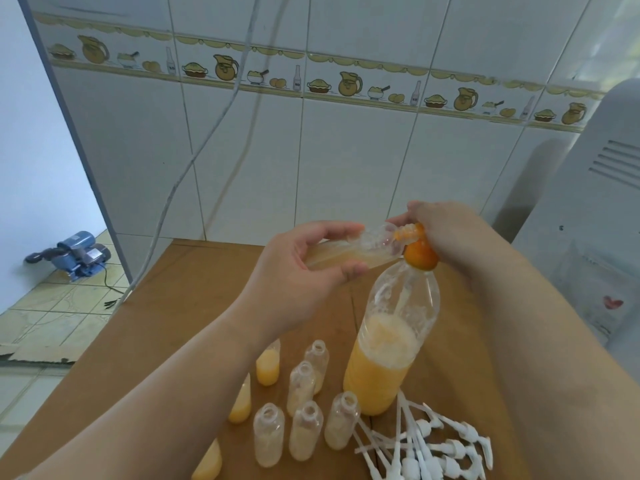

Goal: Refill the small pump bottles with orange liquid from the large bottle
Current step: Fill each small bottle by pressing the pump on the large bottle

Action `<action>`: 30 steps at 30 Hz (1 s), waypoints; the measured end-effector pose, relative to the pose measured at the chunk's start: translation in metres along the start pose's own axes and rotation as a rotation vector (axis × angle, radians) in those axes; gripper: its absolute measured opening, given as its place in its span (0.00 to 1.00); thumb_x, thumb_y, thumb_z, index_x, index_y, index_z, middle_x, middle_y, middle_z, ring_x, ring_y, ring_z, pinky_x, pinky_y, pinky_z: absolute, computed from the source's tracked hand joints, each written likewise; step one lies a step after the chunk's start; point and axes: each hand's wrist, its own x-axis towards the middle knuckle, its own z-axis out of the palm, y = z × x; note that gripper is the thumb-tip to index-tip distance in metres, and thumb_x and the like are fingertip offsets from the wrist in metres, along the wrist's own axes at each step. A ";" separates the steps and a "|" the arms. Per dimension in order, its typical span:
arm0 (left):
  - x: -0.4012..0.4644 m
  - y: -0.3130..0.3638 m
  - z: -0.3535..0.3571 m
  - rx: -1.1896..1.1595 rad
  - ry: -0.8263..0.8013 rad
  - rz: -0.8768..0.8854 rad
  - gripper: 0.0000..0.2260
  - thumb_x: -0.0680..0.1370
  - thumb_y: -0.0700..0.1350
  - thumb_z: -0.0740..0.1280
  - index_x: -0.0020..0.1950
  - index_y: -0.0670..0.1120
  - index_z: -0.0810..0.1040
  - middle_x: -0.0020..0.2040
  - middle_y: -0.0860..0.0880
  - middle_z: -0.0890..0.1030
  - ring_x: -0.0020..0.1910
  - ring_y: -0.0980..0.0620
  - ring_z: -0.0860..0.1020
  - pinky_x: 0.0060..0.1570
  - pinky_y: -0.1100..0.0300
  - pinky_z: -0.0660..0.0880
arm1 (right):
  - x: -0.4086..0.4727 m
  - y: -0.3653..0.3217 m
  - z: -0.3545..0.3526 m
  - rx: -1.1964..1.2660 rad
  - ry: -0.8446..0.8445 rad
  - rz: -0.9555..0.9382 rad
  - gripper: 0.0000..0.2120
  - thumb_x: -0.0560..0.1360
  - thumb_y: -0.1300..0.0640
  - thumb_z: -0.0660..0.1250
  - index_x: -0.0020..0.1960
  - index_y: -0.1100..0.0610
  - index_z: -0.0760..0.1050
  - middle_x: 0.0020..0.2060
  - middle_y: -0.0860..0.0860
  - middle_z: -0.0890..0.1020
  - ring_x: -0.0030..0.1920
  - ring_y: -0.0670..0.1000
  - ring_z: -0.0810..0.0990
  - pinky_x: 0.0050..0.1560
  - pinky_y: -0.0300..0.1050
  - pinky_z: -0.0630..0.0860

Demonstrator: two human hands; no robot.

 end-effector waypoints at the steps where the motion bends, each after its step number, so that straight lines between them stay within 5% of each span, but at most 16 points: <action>1: 0.000 0.002 0.000 0.001 -0.005 0.014 0.17 0.68 0.44 0.75 0.55 0.54 0.80 0.46 0.59 0.82 0.46 0.64 0.80 0.46 0.72 0.75 | 0.000 0.001 -0.004 0.012 -0.004 0.012 0.18 0.82 0.54 0.51 0.50 0.57 0.79 0.40 0.48 0.81 0.28 0.43 0.76 0.27 0.31 0.70; 5: 0.000 0.003 -0.001 -0.012 0.006 0.031 0.17 0.68 0.43 0.75 0.55 0.54 0.81 0.47 0.58 0.83 0.46 0.63 0.80 0.45 0.73 0.74 | 0.002 0.008 -0.007 0.026 0.018 -0.003 0.19 0.82 0.53 0.51 0.48 0.56 0.80 0.28 0.42 0.78 0.25 0.40 0.77 0.25 0.29 0.69; 8: 0.000 -0.004 0.000 -0.021 0.015 -0.007 0.17 0.68 0.43 0.75 0.56 0.54 0.81 0.47 0.57 0.83 0.47 0.63 0.80 0.47 0.72 0.74 | 0.005 0.003 0.001 0.100 0.000 0.075 0.19 0.83 0.55 0.51 0.52 0.61 0.80 0.34 0.49 0.78 0.26 0.46 0.76 0.19 0.26 0.66; 13: 0.001 0.001 0.001 0.012 -0.009 0.016 0.18 0.69 0.43 0.75 0.57 0.53 0.80 0.48 0.58 0.82 0.47 0.65 0.79 0.46 0.73 0.74 | 0.006 0.005 -0.001 -0.054 -0.004 -0.003 0.17 0.82 0.55 0.52 0.55 0.59 0.79 0.51 0.54 0.82 0.40 0.49 0.76 0.42 0.42 0.73; 18: 0.002 0.002 0.001 0.009 -0.002 0.036 0.18 0.68 0.44 0.75 0.57 0.54 0.80 0.49 0.57 0.82 0.48 0.63 0.79 0.47 0.72 0.74 | 0.012 0.010 -0.007 -0.058 0.026 -0.037 0.18 0.83 0.55 0.50 0.51 0.57 0.78 0.35 0.42 0.76 0.26 0.41 0.76 0.23 0.26 0.67; 20: 0.003 -0.002 0.002 0.004 0.002 0.020 0.18 0.68 0.44 0.76 0.57 0.54 0.81 0.49 0.57 0.83 0.49 0.62 0.80 0.49 0.70 0.75 | 0.013 0.012 -0.003 -0.090 0.026 -0.050 0.20 0.83 0.56 0.49 0.51 0.56 0.80 0.42 0.44 0.80 0.33 0.40 0.79 0.34 0.25 0.72; 23: 0.002 -0.007 0.003 0.005 0.005 -0.010 0.18 0.68 0.45 0.76 0.56 0.55 0.81 0.50 0.57 0.83 0.50 0.62 0.80 0.53 0.67 0.76 | 0.010 0.014 0.004 -0.091 0.019 -0.032 0.20 0.82 0.57 0.49 0.55 0.55 0.79 0.57 0.52 0.80 0.54 0.54 0.78 0.59 0.47 0.73; 26: 0.001 -0.004 0.002 0.004 0.004 0.006 0.18 0.68 0.44 0.76 0.56 0.55 0.81 0.49 0.57 0.83 0.49 0.62 0.80 0.50 0.70 0.75 | 0.010 0.011 -0.002 -0.085 0.028 -0.013 0.19 0.82 0.51 0.51 0.45 0.51 0.80 0.45 0.53 0.81 0.42 0.51 0.76 0.44 0.45 0.73; 30: 0.001 0.000 0.002 -0.007 0.010 0.039 0.18 0.67 0.45 0.76 0.56 0.56 0.81 0.50 0.58 0.82 0.50 0.64 0.79 0.50 0.71 0.74 | 0.012 0.016 -0.014 -0.065 0.043 -0.076 0.19 0.83 0.49 0.50 0.52 0.48 0.79 0.40 0.42 0.76 0.38 0.43 0.71 0.37 0.37 0.65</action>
